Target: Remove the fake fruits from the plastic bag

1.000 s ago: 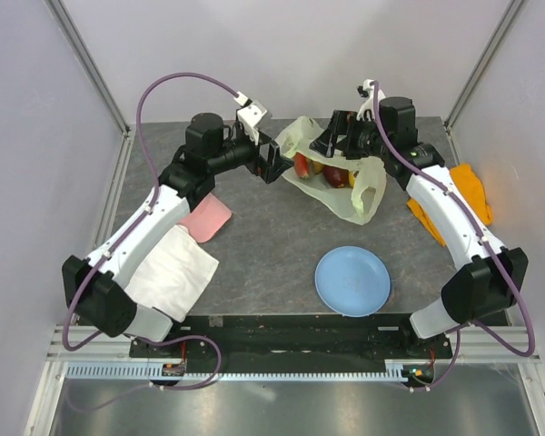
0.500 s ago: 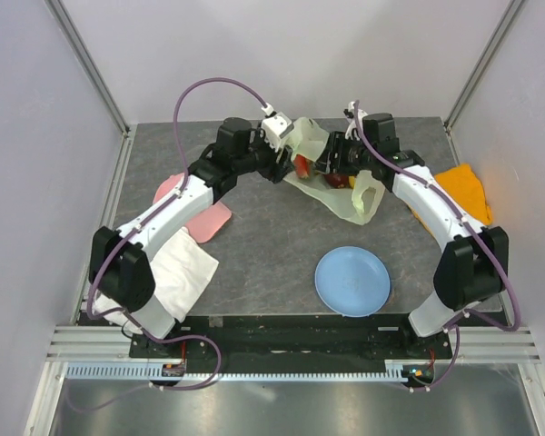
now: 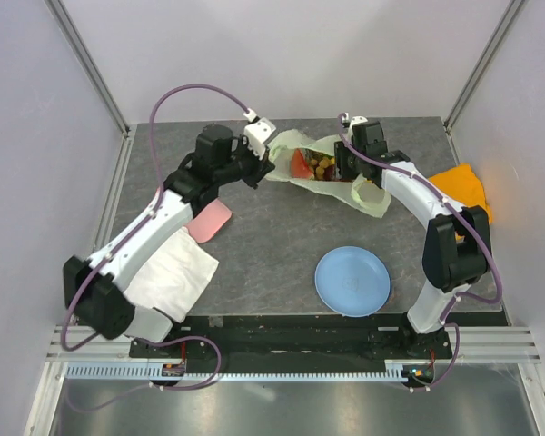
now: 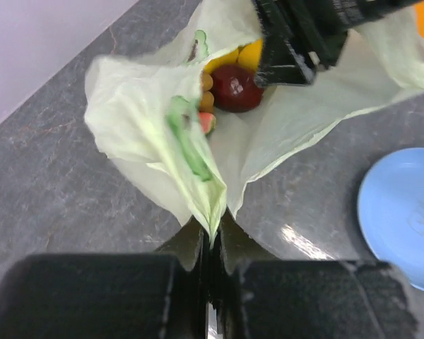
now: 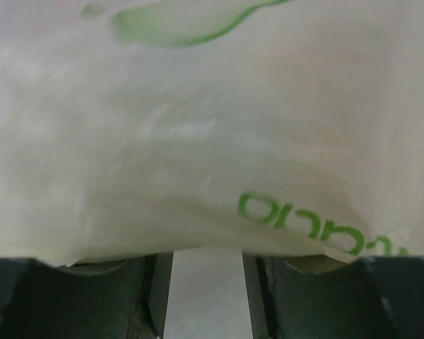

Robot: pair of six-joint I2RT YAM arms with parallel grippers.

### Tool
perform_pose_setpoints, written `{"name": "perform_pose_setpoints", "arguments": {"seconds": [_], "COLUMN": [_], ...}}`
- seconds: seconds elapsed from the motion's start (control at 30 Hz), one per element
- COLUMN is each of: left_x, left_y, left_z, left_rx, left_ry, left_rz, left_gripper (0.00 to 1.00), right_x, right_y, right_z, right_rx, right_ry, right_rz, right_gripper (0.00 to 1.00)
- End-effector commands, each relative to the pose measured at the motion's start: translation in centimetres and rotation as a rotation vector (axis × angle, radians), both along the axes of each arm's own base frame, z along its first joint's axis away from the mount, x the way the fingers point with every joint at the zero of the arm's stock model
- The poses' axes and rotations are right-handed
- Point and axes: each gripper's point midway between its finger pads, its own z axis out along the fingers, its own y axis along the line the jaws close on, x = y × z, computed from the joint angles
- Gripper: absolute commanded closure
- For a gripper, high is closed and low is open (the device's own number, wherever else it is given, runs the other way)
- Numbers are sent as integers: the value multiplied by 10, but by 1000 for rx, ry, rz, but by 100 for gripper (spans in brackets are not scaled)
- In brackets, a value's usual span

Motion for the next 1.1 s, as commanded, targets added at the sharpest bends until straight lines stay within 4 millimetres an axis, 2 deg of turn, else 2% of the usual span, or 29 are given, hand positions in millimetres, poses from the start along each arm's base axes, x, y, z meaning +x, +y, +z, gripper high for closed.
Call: {"name": "perform_pose_setpoints", "arguments": {"seconds": [0.0,0.03,0.13,0.17,0.2,0.27,0.33,0.57,0.63,0.7,0.73,0.77,0.8,0.83,0.87,0.9,0.93,0.97,1.07], "left_x": [-48,-55,-70,-73,-78,-82,-87,-96,-96,-94,-91,-90,-87,-84,-83,-83,-80,-80,-79], "left_y": [25,28,32,32,28,23,19,18,17,15,14,13,12,10,9,8,7,6,6], "left_z": [25,24,3,-13,-19,-34,-39,-70,-75,-76,-77,-76,-77,-75,-76,-76,-75,-75,-77], "left_rx": [-79,-85,-73,-62,-67,-78,-93,-76,-75,-75,-71,-72,-67,-69,-68,-67,-67,-68,-60], "left_ry": [21,25,61,97,118,160,187,265,282,286,292,290,291,292,295,300,301,302,311], "left_rz": [-10,-18,-51,-57,-86,-109,-137,-156,-155,-158,-159,-159,-157,-158,-159,-161,-163,-164,-166], "left_gripper": [98,98,98,94,85,82,77,75,75,75,75,75,75,75,75,75,75,75,75], "right_x": [14,13,9,9,10,13,15,18,23,34,39,49,53,57,67,70,72,78,78], "right_y": [-22,-22,-14,-13,-11,-7,-2,17,22,25,24,25,24,23,26,24,27,29,42], "right_z": [21,19,10,8,7,3,1,-15,-26,-25,-39,-33,-37,-54,-49,-54,-69,-66,-82], "right_rx": [-119,-123,-97,-82,-70,-52,-48,-44,-45,-36,-45,-42,-49,-62,-53,-54,-52,-40,-12], "right_ry": [-98,-94,-66,-58,-53,-40,-36,-27,-15,-22,5,-14,1,31,17,29,58,51,87], "right_rz": [-22,-19,12,1,1,-1,6,12,-7,-32,-59,-75,-88,-105,-109,-115,-108,-104,-41], "right_gripper": [50,47,35,33,30,27,22,2,2,2,2,2,2,2,2,2,2,2,2]}}
